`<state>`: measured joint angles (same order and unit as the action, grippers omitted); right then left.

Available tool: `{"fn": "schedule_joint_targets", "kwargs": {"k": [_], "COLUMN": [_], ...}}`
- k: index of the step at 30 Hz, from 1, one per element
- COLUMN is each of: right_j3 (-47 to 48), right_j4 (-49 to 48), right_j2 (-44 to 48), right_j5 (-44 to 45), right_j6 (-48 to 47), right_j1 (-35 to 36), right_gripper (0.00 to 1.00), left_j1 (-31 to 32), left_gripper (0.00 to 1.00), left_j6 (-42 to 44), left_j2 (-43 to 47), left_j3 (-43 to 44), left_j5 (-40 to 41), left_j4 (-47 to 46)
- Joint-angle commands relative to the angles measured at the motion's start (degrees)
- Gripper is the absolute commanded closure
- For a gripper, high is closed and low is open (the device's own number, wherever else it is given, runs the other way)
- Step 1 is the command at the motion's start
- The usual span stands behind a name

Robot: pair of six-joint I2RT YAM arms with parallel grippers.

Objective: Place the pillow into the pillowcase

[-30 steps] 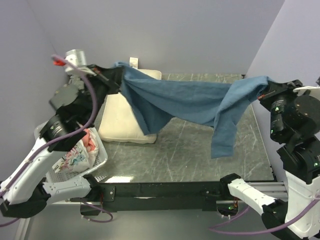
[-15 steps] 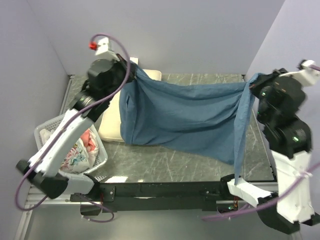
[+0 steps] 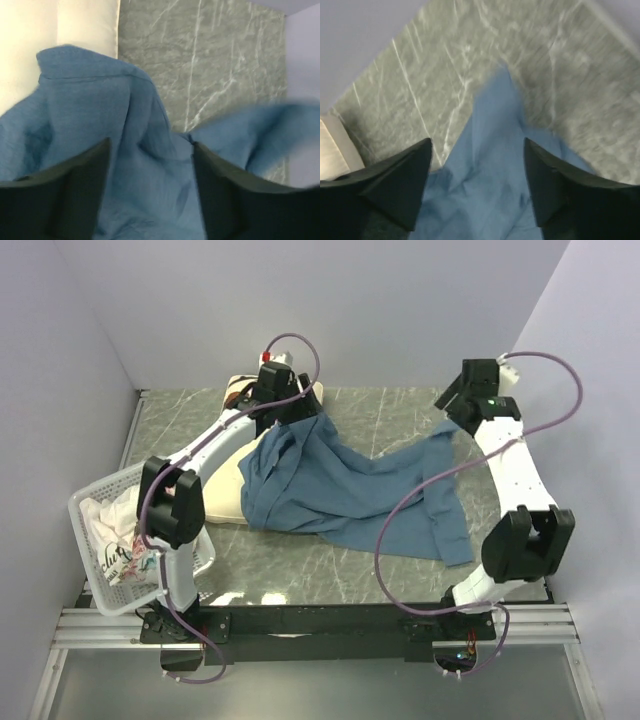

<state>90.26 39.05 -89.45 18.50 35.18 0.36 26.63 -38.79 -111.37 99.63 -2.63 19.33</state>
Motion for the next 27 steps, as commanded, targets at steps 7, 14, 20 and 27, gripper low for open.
{"fn": "schedule_joint_targets", "kwargs": {"k": [7,14,20,27], "right_j3": [-15.25,-26.27,-28.82,-34.26], "right_j4": [-13.97,-26.03,-29.73,-30.43], "right_j2": [5.59,2.19,-7.75,-6.35], "right_j5": [-0.48,-1.28,-4.79,-2.33], "right_j6": [0.68,3.58,5.51,5.51], "right_j1": [12.98,33.11,35.85,33.48], "right_gripper": [0.05,0.05,0.07,0.14], "left_j1": [-4.04,-7.91,-7.12,2.53], "left_gripper": [0.06,0.01,0.09,0.31], "left_j6": [-7.87,-13.95,-13.86,-11.67], "left_j2": [11.77,24.53,26.38,19.8], "left_j3": [-15.2,-33.71,-41.27,-40.49], "left_j5": [4.74,11.58,13.62,18.88], "left_j4": [-14.74,-19.51,-16.87,-14.5]}}
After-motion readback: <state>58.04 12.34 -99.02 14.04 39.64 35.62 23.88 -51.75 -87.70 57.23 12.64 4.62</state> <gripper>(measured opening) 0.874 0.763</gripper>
